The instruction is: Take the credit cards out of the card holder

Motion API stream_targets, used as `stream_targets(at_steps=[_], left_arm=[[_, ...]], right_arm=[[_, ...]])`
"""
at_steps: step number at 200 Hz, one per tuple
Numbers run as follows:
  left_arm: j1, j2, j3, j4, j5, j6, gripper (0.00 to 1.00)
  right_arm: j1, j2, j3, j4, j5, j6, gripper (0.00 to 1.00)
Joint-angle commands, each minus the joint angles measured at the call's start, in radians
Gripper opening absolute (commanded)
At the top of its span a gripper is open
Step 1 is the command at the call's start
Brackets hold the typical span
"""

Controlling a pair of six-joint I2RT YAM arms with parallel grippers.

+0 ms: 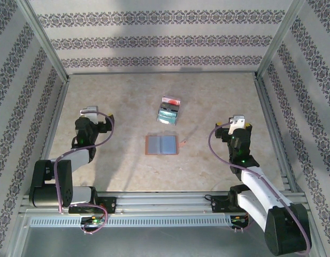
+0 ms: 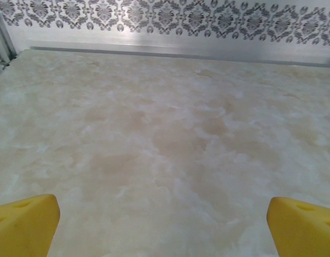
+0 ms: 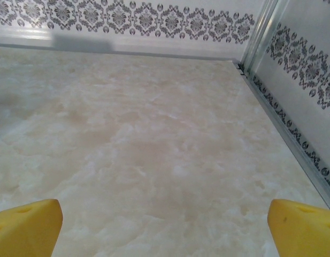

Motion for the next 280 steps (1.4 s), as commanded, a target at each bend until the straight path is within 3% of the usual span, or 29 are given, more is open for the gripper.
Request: stream_targets(at_steps=[1, 37, 63, 81, 112, 161, 187, 216, 228, 280], left_arm=[[0.011, 0.027, -0.058, 0.127, 0.070, 0.015, 0.99], [0.010, 0.130, -0.113, 0.326, 0.094, 0.029, 0.99], [0.010, 0.301, -0.105, 0.500, 0.126, 0.034, 0.99], [0.009, 0.242, -0.039, 0.266, 0.041, 0.020, 0.99], [-0.020, 0.264, -0.022, 0.280, -0.050, 0.024, 0.99], [-0.020, 0.265, -0.029, 0.290, -0.047, 0.023, 0.99], [-0.020, 0.263, -0.030, 0.288, -0.042, 0.022, 0.99], [-0.020, 0.264, -0.032, 0.294, -0.026, 0.029, 0.99], [-0.020, 0.264, -0.024, 0.279, -0.012, 0.035, 0.99], [-0.022, 0.264, -0.016, 0.264, -0.002, 0.041, 0.99]], right_arm=[[-0.017, 0.025, -0.022, 0.084, -0.021, 0.033, 0.98], [-0.036, 0.087, -0.050, 0.184, -0.047, 0.038, 0.98], [-0.054, 0.151, -0.060, 0.272, -0.064, 0.037, 0.98], [-0.061, 0.197, -0.062, 0.332, -0.085, 0.029, 0.98], [-0.068, 0.290, -0.056, 0.462, -0.117, 0.009, 0.98], [-0.079, 0.513, -0.010, 0.639, -0.200, 0.007, 0.98], [-0.081, 0.681, -0.011, 0.836, -0.200, 0.017, 0.98], [-0.125, 0.652, 0.091, 0.599, -0.237, 0.063, 0.98], [-0.140, 0.654, 0.105, 0.590, -0.334, 0.051, 0.98], [-0.144, 0.651, 0.102, 0.593, -0.342, 0.049, 0.98]])
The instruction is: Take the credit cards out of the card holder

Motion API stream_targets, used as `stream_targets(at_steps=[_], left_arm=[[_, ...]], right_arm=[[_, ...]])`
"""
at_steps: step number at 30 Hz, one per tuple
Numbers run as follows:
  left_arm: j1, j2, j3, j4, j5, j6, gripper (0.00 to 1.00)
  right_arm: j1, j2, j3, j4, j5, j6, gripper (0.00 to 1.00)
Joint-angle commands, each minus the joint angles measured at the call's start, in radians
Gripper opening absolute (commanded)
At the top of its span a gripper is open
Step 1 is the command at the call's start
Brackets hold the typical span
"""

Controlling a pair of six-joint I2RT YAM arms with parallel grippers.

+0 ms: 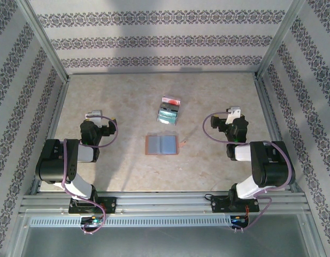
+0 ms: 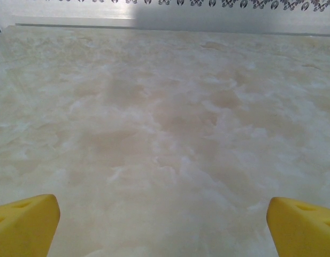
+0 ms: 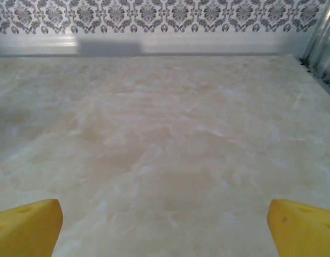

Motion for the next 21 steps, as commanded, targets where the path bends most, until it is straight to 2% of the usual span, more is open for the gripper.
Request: stream_targets(at_steps=[1, 21], left_arm=[[-0.014, -0.003, 0.013, -0.009, 0.017, 0.017, 0.99], [-0.014, -0.002, 0.015, -0.012, 0.026, 0.021, 0.99]], right_arm=[[-0.003, -0.008, 0.004, 0.000, -0.040, 0.015, 0.98], [-0.002, -0.007, 0.004, 0.000, -0.040, 0.014, 0.98]])
